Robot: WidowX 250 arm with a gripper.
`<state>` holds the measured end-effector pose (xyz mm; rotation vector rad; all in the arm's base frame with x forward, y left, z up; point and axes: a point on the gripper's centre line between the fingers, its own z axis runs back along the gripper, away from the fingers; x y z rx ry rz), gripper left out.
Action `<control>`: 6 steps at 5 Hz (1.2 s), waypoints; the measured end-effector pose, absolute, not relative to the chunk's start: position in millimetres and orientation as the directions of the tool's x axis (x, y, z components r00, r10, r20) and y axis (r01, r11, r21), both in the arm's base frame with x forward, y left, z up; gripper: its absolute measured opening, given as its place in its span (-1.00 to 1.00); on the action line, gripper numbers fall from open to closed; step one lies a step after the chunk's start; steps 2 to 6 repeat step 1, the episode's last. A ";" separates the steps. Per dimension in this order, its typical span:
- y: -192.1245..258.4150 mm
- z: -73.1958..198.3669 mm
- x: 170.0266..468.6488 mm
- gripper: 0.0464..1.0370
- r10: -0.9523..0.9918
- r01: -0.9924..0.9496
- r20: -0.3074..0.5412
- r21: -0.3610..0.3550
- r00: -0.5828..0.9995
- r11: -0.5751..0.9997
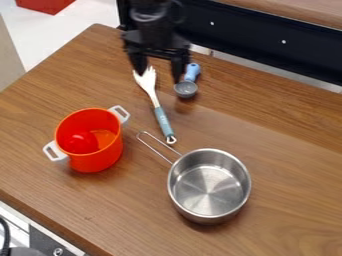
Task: Put the blue spoon in to the table
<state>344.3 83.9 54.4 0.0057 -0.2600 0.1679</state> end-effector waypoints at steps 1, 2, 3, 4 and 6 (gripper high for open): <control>107.8 47.0 332.1 0.93 0.175 -0.181 0.263 0.001 0.949 0.983; 107.8 47.0 332.1 0.93 0.175 -0.181 0.263 0.001 0.949 0.983; 107.8 47.0 332.1 0.93 0.175 -0.181 0.263 0.001 0.949 0.983; 107.8 47.0 332.1 0.93 0.175 -0.181 0.263 0.001 0.949 0.983; 107.8 47.0 332.1 0.93 0.175 -0.181 0.263 0.001 0.949 0.983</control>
